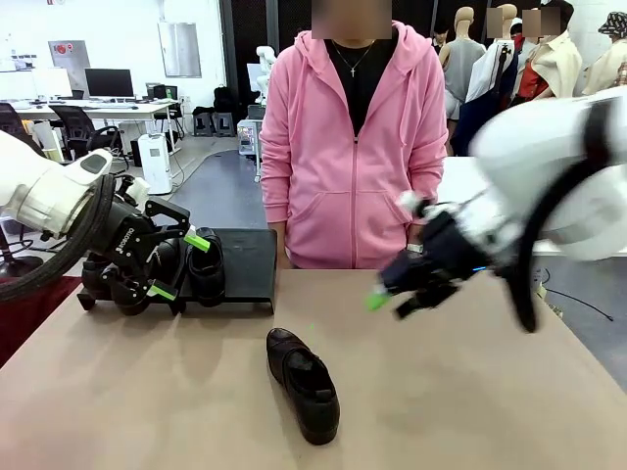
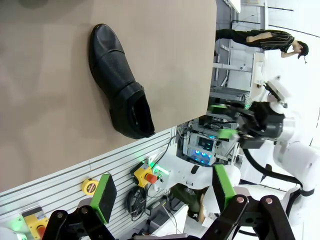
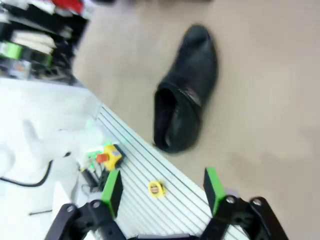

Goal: Organize the shoes by placing them on the stand.
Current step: Pick up one Shoe and place it in the middle of the table, then place the Shoe from the middle of the table onto the Shoes Stand.

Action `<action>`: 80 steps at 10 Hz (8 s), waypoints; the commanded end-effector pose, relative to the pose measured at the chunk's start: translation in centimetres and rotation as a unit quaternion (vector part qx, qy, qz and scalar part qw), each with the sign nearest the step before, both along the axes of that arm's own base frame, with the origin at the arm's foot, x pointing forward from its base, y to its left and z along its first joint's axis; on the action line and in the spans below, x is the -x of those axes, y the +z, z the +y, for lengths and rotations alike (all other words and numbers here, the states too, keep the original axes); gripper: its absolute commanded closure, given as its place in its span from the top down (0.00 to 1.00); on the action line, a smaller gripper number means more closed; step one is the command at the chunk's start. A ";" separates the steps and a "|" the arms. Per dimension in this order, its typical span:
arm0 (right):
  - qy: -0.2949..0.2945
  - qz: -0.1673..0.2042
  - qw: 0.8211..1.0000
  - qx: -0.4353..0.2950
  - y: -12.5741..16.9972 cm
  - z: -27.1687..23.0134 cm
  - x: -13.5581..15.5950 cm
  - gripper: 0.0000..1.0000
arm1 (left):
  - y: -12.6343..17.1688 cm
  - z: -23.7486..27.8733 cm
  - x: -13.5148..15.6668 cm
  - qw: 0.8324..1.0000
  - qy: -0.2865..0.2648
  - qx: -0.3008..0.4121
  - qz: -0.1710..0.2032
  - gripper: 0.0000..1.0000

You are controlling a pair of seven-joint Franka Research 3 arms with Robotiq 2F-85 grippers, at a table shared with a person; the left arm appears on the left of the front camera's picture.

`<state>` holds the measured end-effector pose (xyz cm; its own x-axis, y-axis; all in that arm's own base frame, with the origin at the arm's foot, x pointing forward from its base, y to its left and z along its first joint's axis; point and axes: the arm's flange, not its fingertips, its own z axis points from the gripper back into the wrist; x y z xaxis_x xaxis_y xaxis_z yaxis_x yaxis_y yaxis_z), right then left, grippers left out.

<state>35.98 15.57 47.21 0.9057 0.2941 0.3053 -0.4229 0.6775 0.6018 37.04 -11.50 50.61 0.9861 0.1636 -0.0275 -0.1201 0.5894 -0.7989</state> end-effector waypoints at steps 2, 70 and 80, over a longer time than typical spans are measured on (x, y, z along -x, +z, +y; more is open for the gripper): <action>-0.012 -0.019 1.000 0.007 4.0 -14.0 1.8 1.00 | 0.1 0.1 0.1 1.000 -0.003 0.001 0.000 1.00; -0.097 -0.013 0.995 0.017 4.8 -21.7 4.4 1.00 | -1.8 -15.4 -14.4 0.896 0.013 -0.409 -0.171 0.00; -0.097 -0.013 0.995 0.017 4.8 -21.7 4.4 1.00 | -6.9 -14.3 -24.1 0.880 0.095 -0.430 -0.176 0.34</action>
<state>31.53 -6.26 51.94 0.9405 0.1155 0.3196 -0.2874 0.7722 0.5666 60.84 -25.11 43.31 0.8763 0.1380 0.4616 -0.1020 0.9895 -0.1022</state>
